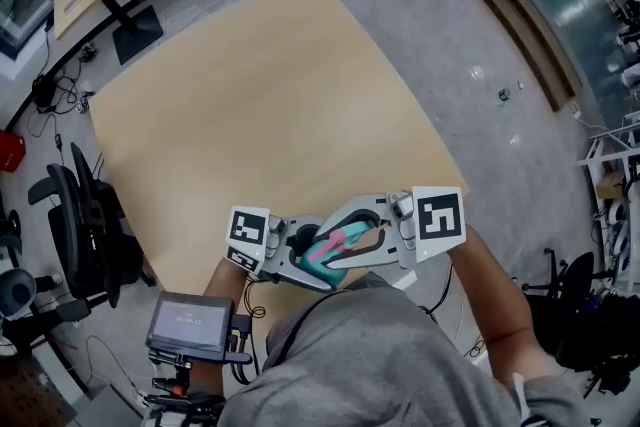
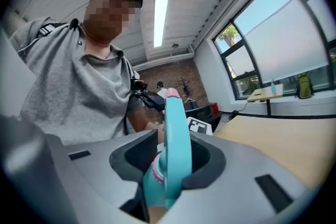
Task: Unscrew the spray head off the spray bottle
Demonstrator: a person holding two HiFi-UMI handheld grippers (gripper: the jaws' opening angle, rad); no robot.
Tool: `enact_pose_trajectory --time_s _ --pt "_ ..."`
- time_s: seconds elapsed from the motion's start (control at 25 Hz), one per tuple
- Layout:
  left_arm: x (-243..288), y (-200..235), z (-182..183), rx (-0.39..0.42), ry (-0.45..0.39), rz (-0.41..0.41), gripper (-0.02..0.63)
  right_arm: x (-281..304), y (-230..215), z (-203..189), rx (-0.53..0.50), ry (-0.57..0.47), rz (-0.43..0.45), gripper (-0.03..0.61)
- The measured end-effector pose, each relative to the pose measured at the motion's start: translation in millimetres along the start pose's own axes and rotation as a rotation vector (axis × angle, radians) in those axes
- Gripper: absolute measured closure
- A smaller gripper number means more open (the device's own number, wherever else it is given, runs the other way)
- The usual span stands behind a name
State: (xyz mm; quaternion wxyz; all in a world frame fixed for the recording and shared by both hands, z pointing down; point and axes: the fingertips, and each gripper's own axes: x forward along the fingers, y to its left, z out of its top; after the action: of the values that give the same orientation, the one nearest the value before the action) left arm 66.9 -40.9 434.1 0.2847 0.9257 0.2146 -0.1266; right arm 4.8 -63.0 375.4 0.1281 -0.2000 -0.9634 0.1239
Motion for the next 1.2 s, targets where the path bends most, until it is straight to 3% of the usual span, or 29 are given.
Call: enact_pose_trajectory --time_s 0.08,0.16,0.28,0.44,0.52,0.6,0.72,0.88,1.2 --pt "-9 19 7 0.052 -0.028 0.13 0.227 -13 -19 8 0.015 -0.069 -0.113 0.444" --pt "-20 36 14 0.105 -0.038 0.269 0.227 -31 -35 13 0.057 -0.133 -0.222 0.311" --pt "-42 61 26 0.213 -0.04 0.51 0.227 -63 -59 21 0.166 -0.294 -0.368 0.295" --pt "-79 91 42 0.319 -0.041 0.86 0.227 -102 -96 9 0.432 -0.527 -0.559 0.295" --pt "-93 99 45 0.382 -0.001 0.991 0.227 -111 -104 -1 0.554 -0.603 -0.605 0.295" --pt "-102 104 46 0.468 0.078 1.104 0.227 -114 -106 -5 0.672 -0.695 -0.596 0.295" --pt "-108 107 39 0.62 0.249 1.218 0.227 -111 -103 1 0.772 -0.798 -0.532 0.295" --pt "-111 111 28 0.786 0.46 1.332 0.227 -99 -102 0 0.824 -0.761 -0.487 0.295" --pt "-128 112 23 0.906 0.645 1.446 0.227 -89 -106 -32 0.909 -0.618 -0.568 0.298"
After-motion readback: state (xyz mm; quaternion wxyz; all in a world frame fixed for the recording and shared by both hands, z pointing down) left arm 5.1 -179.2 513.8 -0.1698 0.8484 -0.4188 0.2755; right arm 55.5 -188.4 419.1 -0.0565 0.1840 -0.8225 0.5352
